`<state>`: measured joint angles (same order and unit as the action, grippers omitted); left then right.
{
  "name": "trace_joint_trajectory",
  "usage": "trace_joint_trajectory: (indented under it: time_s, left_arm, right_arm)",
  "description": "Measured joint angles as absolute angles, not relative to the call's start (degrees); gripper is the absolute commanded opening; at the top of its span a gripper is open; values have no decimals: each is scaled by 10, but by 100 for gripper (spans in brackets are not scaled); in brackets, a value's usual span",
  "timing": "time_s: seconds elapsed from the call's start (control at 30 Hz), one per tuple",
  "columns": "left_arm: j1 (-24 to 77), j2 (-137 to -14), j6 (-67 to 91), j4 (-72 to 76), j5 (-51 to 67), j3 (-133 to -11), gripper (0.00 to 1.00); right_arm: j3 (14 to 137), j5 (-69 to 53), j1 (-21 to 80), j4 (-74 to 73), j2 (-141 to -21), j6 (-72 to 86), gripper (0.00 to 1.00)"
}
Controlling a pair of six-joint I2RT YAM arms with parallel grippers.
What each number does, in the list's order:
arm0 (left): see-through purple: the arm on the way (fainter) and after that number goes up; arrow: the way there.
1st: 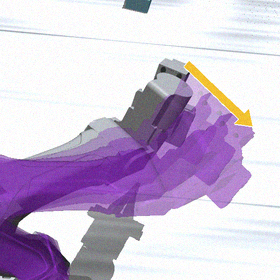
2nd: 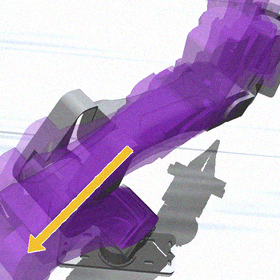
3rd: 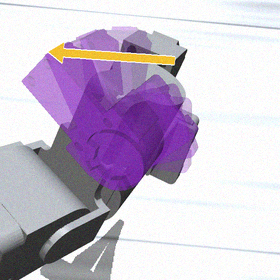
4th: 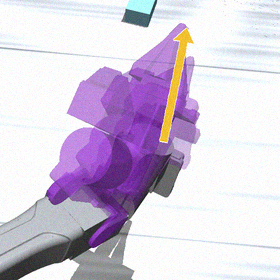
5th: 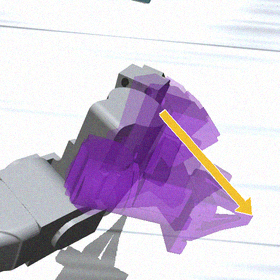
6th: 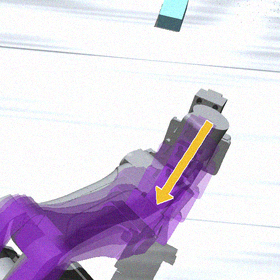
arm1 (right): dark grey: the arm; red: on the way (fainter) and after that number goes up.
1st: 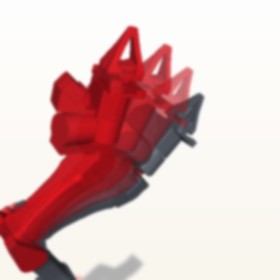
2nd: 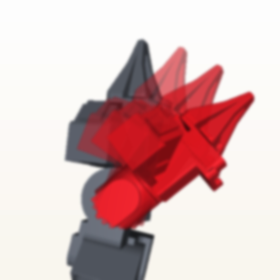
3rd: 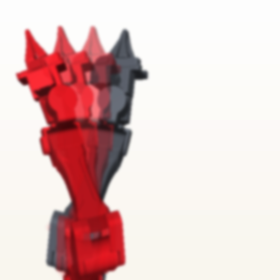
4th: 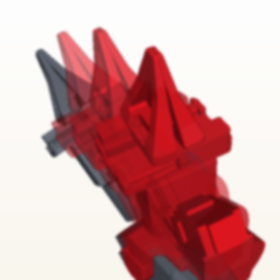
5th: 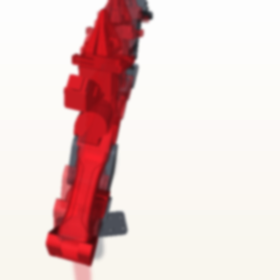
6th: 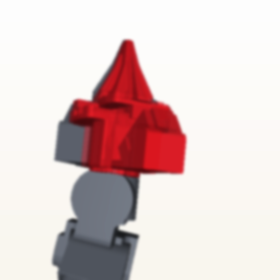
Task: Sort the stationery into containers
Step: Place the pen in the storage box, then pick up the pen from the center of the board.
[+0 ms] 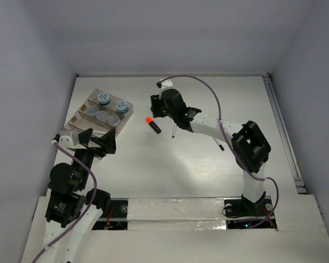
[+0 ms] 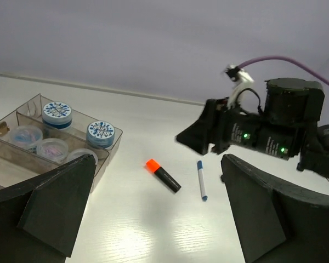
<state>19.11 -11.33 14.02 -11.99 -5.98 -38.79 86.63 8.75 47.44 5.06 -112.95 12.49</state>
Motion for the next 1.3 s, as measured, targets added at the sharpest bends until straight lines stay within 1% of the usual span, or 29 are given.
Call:
trace_joint_trajectory:
  time_s: [0.13,0.23,0.4,0.47,0.57,0.6,0.67,0.77,0.8,0.9,1.0,1.1,1.2,1.3]
  left_arm:
    - [195,-113,140,-120,-58,-388,99]
    - [195,-113,140,-120,-56,-388,99]
    - [201,-113,140,-120,-54,-388,99]
    - [202,-113,140,-120,-54,-388,99]
    - [202,-113,140,-120,-54,-388,99]
    - [203,-113,140,-120,-54,-388,99]
    - [206,-113,140,-120,-54,-388,99]
    - [206,-114,140,-120,-53,-388,99]
    - [207,-114,140,-119,-53,-388,99]
    - [207,-114,140,-119,-52,-388,99]
    - [207,-114,140,-119,-52,-388,99]
    - [207,-114,140,-119,-52,-388,99]
    - [207,-114,140,-119,-52,-388,99]
    - [207,-114,140,-119,-52,-388,99]
  right_arm:
    - [838,154,420,-7,-1113,161,58]
    - [834,196,410,-58,-1128,178,57]
    - [822,212,410,-107,-1151,199,57]
    - [821,212,408,-122,-1160,205,55]
    - [821,212,405,-134,-1175,217,50]
    - [820,212,405,-135,-1181,221,45]
    - [813,211,404,-133,-1189,231,42]
    - [814,207,404,-133,-1189,236,24]
    - [814,206,404,-133,-1189,238,12]
    - [814,206,403,-130,-1189,240,3]
    - [806,207,401,-118,-1183,230,2]
    - [771,187,401,-85,-1155,206,1]
    - [759,139,411,-48,-1119,178,1]
    - [787,72,443,8,-1109,152,1]
